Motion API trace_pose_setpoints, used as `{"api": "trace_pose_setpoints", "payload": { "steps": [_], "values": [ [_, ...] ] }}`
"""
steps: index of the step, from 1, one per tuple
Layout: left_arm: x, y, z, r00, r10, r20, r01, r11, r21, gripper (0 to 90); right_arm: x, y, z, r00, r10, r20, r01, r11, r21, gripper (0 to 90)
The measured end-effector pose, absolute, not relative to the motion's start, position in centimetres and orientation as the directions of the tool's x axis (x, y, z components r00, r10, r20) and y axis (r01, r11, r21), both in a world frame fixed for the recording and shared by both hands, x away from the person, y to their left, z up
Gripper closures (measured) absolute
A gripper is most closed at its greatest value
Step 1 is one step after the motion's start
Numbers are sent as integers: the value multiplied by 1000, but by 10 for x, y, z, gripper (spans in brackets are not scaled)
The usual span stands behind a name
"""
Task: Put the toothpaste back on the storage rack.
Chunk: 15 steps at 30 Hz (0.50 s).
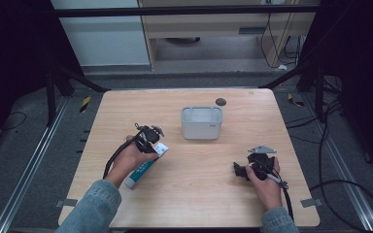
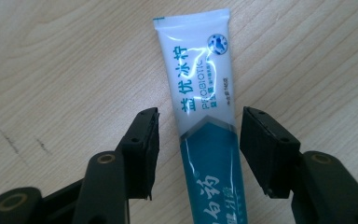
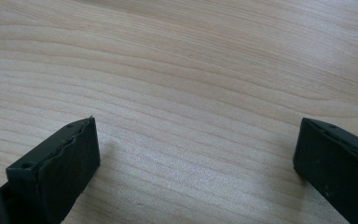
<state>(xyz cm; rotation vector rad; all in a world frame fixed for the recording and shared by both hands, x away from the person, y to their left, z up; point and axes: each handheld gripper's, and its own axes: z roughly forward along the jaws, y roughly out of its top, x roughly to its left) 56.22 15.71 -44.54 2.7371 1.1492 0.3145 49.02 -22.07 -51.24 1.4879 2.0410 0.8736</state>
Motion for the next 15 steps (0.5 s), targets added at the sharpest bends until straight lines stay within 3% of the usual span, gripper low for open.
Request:
{"api": "trace_pose_setpoints", "payload": {
  "steps": [15],
  "values": [
    [564, 155, -457, 677, 730, 98, 701, -679, 218, 516, 490, -221, -512, -305, 952, 0, 657, 210, 724, 7]
  ]
}}
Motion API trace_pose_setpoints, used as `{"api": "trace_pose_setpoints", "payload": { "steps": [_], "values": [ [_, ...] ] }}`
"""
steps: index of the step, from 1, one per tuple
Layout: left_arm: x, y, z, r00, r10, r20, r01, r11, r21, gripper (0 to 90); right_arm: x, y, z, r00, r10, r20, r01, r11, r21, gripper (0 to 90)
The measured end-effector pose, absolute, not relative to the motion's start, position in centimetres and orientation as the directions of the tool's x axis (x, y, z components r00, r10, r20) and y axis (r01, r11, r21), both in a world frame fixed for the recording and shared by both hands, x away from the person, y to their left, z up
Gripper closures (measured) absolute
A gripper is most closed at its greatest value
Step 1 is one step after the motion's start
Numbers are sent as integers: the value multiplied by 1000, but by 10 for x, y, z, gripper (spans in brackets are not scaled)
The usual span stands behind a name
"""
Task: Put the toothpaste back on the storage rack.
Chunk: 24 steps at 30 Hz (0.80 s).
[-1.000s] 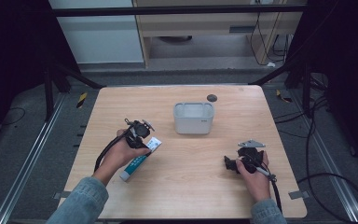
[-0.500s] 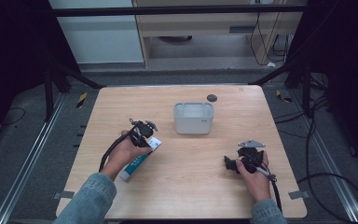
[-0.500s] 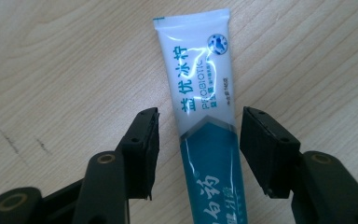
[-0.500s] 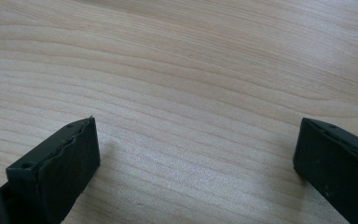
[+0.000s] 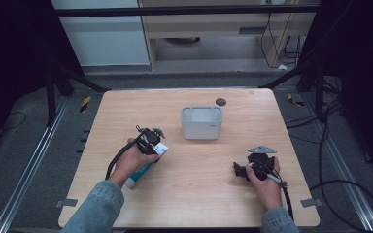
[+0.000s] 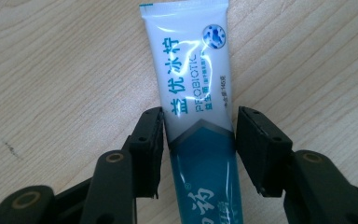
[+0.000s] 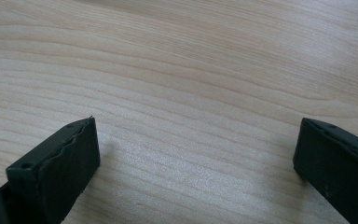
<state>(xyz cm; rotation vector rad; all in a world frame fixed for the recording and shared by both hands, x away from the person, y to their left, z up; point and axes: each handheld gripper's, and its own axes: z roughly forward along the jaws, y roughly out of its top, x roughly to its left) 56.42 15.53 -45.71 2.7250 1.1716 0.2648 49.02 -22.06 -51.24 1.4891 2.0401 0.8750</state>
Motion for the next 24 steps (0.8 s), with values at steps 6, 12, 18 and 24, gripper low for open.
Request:
{"api": "trace_pose_setpoints", "payload": {
  "steps": [6, 12, 18, 24],
  "values": [
    [565, 155, -460, 678, 729, 97, 703, -681, 204, 512, 490, -221, -512, -305, 952, 0, 657, 210, 724, 7],
    [565, 155, -462, 680, 728, 86, 703, -680, 207, 530, 490, -221, -512, -305, 952, 0, 657, 210, 724, 7],
    [563, 152, -461, 689, 718, 96, 694, -692, 198, 574, 490, -221, -512, -305, 952, 0, 657, 210, 724, 7],
    [557, 152, -463, 697, 706, 124, 672, -704, 229, 618, 490, -221, -512, -305, 952, 0, 657, 210, 724, 7]
  ]
}}
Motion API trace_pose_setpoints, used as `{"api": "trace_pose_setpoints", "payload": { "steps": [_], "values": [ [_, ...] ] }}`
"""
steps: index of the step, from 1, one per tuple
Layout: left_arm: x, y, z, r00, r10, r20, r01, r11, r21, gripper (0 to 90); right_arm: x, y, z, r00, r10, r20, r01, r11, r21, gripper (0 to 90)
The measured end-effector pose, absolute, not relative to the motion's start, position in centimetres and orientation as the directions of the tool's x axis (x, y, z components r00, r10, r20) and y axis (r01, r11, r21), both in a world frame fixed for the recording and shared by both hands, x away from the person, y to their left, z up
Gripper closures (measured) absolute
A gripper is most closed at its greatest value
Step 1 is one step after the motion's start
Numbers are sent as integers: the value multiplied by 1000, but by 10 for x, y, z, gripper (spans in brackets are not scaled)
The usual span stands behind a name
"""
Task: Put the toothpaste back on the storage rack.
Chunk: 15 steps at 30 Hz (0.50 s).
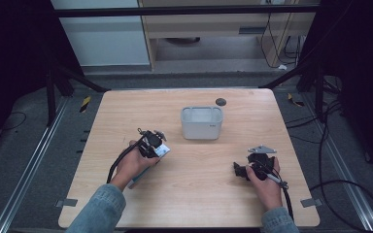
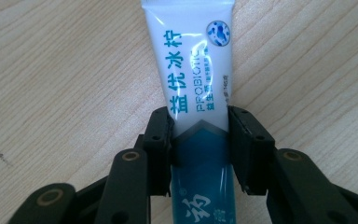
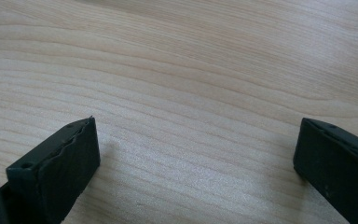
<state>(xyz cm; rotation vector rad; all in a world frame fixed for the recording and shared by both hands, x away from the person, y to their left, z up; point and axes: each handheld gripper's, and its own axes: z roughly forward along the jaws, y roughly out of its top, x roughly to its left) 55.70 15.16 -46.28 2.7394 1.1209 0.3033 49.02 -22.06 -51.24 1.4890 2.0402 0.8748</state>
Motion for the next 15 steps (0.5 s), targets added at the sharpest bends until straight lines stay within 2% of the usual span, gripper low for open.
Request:
{"api": "trace_pose_setpoints", "payload": {
  "steps": [15],
  "values": [
    [555, 152, -462, 691, 713, 120, 675, -696, 243, 670, 490, -221, -512, -305, 952, 0, 657, 210, 724, 7]
  ]
}}
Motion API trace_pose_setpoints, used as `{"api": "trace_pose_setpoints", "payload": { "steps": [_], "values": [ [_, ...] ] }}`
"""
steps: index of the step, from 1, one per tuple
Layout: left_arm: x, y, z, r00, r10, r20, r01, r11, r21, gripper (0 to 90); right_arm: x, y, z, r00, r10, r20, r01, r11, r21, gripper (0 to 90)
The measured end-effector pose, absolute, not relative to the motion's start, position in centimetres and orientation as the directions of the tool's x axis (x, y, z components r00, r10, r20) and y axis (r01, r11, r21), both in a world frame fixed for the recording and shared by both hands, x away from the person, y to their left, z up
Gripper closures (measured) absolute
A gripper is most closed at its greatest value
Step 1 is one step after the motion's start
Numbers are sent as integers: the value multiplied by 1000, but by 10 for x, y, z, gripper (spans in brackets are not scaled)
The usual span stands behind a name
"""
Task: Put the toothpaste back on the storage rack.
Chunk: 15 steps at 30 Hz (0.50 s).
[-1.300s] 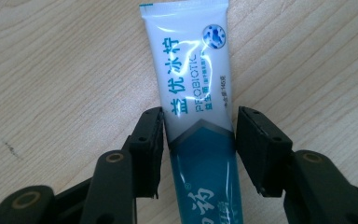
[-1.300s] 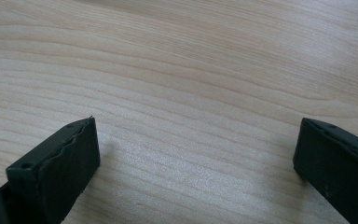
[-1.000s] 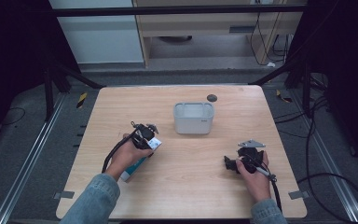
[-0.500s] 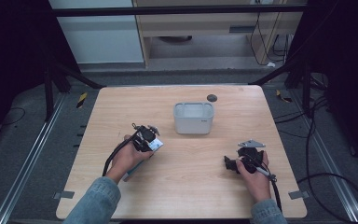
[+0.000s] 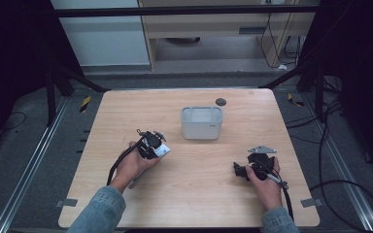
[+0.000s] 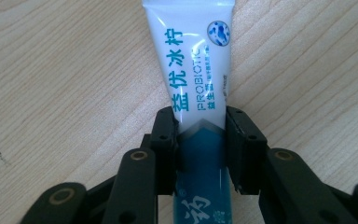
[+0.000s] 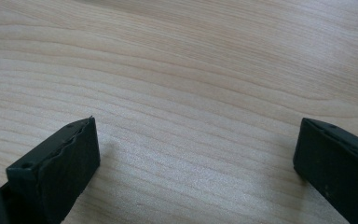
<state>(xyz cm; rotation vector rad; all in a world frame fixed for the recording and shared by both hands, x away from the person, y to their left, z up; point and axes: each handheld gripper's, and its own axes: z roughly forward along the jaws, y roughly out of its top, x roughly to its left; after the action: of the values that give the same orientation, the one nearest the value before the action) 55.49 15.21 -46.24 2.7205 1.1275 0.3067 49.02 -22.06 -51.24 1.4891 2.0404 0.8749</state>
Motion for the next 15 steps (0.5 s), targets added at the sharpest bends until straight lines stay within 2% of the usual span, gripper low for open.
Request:
{"api": "trace_pose_setpoints", "payload": {
  "steps": [15],
  "values": [
    [553, 157, -457, 686, 719, 111, 671, -684, 286, 778, 490, -221, -512, -305, 952, 0, 657, 210, 724, 7]
  ]
}}
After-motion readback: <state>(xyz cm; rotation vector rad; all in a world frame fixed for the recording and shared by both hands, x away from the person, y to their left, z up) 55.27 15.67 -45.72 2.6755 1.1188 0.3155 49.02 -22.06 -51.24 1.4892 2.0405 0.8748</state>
